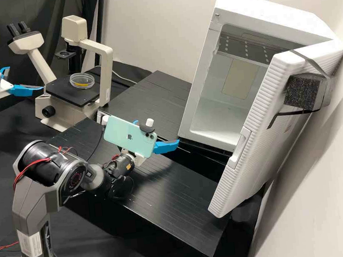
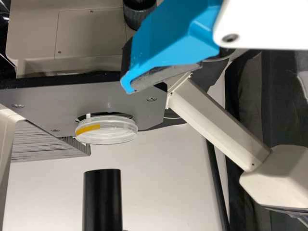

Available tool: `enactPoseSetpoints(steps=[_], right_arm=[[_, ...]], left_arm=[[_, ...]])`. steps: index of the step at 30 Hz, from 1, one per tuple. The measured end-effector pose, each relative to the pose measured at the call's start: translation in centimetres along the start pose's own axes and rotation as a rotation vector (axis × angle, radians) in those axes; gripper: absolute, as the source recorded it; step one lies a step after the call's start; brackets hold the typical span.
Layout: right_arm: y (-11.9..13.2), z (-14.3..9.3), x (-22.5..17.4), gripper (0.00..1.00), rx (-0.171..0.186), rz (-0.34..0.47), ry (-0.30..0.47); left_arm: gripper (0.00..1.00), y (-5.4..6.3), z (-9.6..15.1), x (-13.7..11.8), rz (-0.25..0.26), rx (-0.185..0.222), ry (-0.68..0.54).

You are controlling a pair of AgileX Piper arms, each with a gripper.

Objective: Move the petri dish to the bench.

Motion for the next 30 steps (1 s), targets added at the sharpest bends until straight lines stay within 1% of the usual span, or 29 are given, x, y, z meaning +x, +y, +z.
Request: enactPoseSetpoints(steps=[10, 13, 15, 18, 21, 22, 25, 27, 30], right_arm=[[-0.1, 0.1, -0.2, 1.0, 0.0, 0.001, 0.001], [-0.2, 0.2, -1.7, 1.0, 0.001, 0.005, 0.004], [0.0, 0.1, -3.0, 1.0, 0.01, 0.019, 0.021], [-0.1, -0.9, -5.1, 1.0, 0.031, 0.041, 0.076], [-0.6, -2.8, -6.6, 1.0, 0.042, 0.035, 0.172], [-0.8, -3.8, -7.0, 1.0, 0.043, 0.03, 0.216], [-2.0, -5.7, -7.7, 1.0, 0.026, -0.011, 0.295], [-2.6, -6.8, -7.9, 1.0, 0.015, -0.032, 0.33], [-3.3, -8.5, -7.9, 1.0, 0.012, -0.047, 0.376]], left_arm=[[1.0, 0.0, 0.0, 0.0, 0.0, 0.0, 0.0], [1.0, 0.0, 0.0, 0.0, 0.0, 0.0, 0.0], [1.0, 0.0, 0.0, 0.0, 0.0, 0.0, 0.0], [1.0, 0.0, 0.0, 0.0, 0.0, 0.0, 0.0], [1.0, 0.0, 0.0, 0.0, 0.0, 0.0, 0.0], [1.0, 0.0, 0.0, 0.0, 0.0, 0.0, 0.0], [1.0, 0.0, 0.0, 0.0, 0.0, 0.0, 0.0], [1.0, 0.0, 0.0, 0.0, 0.0, 0.0, 0.0], [1.0, 0.0, 0.0, 0.0, 0.0, 0.0, 0.0]])
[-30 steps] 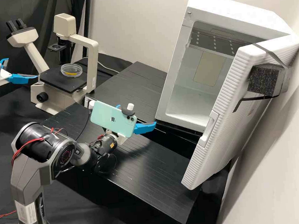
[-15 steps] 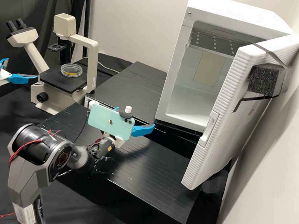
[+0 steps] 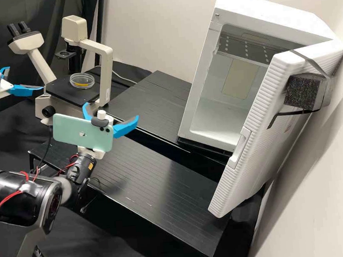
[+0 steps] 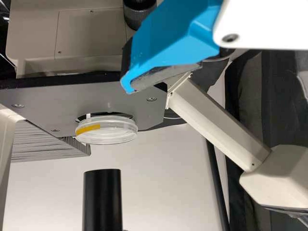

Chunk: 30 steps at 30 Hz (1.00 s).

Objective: Move the petri dish to the bench.

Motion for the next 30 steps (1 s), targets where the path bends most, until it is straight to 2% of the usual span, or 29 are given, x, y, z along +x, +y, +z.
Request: enactPoseSetpoints(steps=[5, 10, 14, 17, 25, 28, 30], right_arm=[[-0.8, -2.1, 1.9, 1.0, 0.005, -0.003, 0.049], [-2.4, -4.0, 4.4, 1.0, 0.002, -0.06, 0.063], [-3.8, -5.7, 6.0, 1.0, -0.013, -0.099, 0.105], [-5.0, -7.2, 7.5, 1.0, -0.008, -0.127, 0.135], [-8.3, -9.0, 11.3, 1.0, -0.045, -0.186, 0.11], [-9.2, -9.1, 12.7, 1.0, -0.048, -0.198, 0.093], [-9.8, -9.2, 13.8, 1.0, -0.034, -0.207, 0.078]], left_arm=[[1.0, 0.0, 0.0, 0.0, 0.0, 0.0, 0.0], [1.0, 0.0, 0.0, 0.0, 0.0, 0.0, 0.0], [1.0, 0.0, 0.0, 0.0, 0.0, 0.0, 0.0], [1.0, 0.0, 0.0, 0.0, 0.0, 0.0, 0.0], [1.0, 0.0, 0.0, 0.0, 0.0, 0.0, 0.0], [1.0, 0.0, 0.0, 0.0, 0.0, 0.0, 0.0], [1.0, 0.0, 0.0, 0.0, 0.0, 0.0, 0.0]])
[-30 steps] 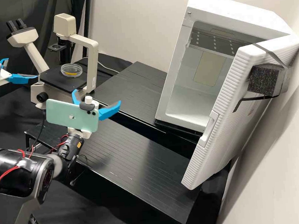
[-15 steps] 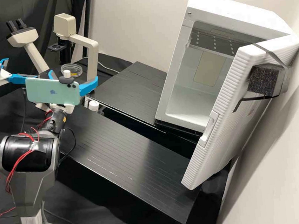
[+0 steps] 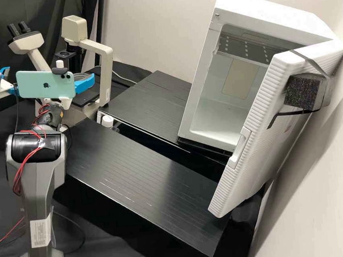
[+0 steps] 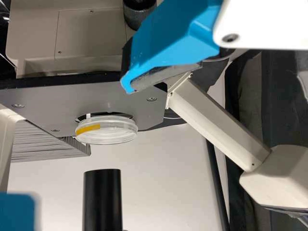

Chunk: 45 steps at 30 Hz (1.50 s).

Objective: Move the petri dish to the bench.

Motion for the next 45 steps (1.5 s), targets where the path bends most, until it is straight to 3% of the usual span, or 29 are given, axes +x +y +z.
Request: enactPoseSetpoints(steps=[8, 15, 18, 27, 35, 39, 45], right_arm=[[-1.2, 0.0, 3.7, 1.0, 0.012, -0.017, -0.042], [-2.9, 0.2, 5.9, 1.0, -0.03, -0.052, -0.063], [-3.7, 0.4, 6.7, 1.0, -0.032, -0.071, -0.073], [-5.1, 1.4, 8.7, 1.0, 0.014, -0.085, -0.112], [-5.3, 2.6, 9.6, 1.0, 0.138, -0.075, -0.142], [-5.8, 2.8, 10.0, 1.0, 0.166, -0.079, -0.145], [-6.0, 2.4, 10.8, 1.0, 0.172, -0.08, -0.133]], left_arm=[[1.0, 0.0, 0.0, 0.0, 0.0, 0.0, 0.0], [1.0, 0.0, 0.0, 0.0, 0.0, 0.0, 0.0], [1.0, 0.0, 0.0, 0.0, 0.0, 0.0, 0.0], [1.0, 0.0, 0.0, 0.0, 0.0, 0.0, 0.0], [1.0, 0.0, 0.0, 0.0, 0.0, 0.0, 0.0], [1.0, 0.0, 0.0, 0.0, 0.0, 0.0, 0.0], [1.0, 0.0, 0.0, 0.0, 0.0, 0.0, 0.0]])
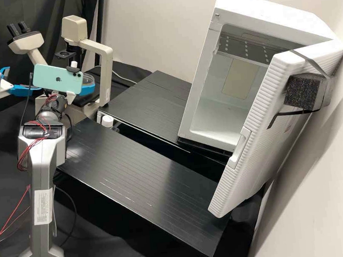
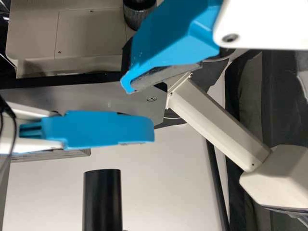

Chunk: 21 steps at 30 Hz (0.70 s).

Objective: Move the petri dish to the bench.

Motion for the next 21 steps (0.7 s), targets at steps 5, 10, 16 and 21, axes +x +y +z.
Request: enactPoseSetpoints(steps=[5, 10, 16, 21], right_arm=[[-0.4, 0.1, 0.7, 1.0, -0.036, 0.009, -0.011], [-1.1, 0.9, 1.5, 1.0, -0.055, 0.006, -0.057], [-1.1, 0.8, 1.9, 1.0, -0.07, 0.005, -0.068], [-1.2, 0.9, 2.5, 1.0, -0.072, 0.01, -0.084]], left_arm=[[1.0, 0.0, 0.0, 0.0, 0.0, 0.0, 0.0], [1.0, 0.0, 0.0, 0.0, 0.0, 0.0, 0.0], [1.0, 0.0, 0.0, 0.0, 0.0, 0.0, 0.0], [1.0, 0.0, 0.0, 0.0, 0.0, 0.0, 0.0]])
